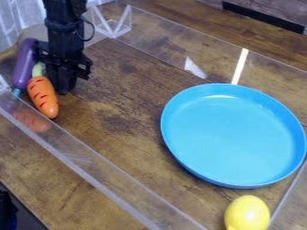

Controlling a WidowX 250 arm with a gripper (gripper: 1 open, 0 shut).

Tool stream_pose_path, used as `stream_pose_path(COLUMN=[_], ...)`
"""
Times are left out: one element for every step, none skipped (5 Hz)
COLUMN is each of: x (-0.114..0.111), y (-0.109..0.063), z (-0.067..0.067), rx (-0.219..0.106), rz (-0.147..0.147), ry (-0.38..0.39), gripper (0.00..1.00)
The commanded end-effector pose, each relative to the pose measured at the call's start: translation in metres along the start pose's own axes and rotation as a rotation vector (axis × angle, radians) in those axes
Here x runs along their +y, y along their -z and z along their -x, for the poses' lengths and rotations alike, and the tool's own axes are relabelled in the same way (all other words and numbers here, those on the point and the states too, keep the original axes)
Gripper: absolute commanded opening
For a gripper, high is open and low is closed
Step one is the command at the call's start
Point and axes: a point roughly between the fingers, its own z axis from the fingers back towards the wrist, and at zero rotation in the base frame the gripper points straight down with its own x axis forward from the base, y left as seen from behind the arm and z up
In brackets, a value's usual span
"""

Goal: Move the carrot to the left side

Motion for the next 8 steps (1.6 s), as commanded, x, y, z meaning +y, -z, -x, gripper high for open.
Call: stream_pose_path(x=[0.0,-0.003,-0.005,-0.006,-0.006,-0.005,-0.004,-0.006], y=[-0.005,-0.005,-0.005,-0.005,-0.005,-0.006,-0.006,-0.011], z=[0.001,-0.002,-0.006,-0.008,-0.01,-0.013,-0.014,-0.018], rx=[0.0,0.008,0.015,0.021,0.026,0.033,0.042,0.031], rz=[-0.009,-0.007,-0.003,0.008,0.024,0.04,0.056,0.043], ry=[-0.013,-0.012,-0.011,-0.008,-0.004,0.001,0.002,0.017], gripper=[0.0,0.0,0.0,0.0,0.0,0.0,0.0,0.0])
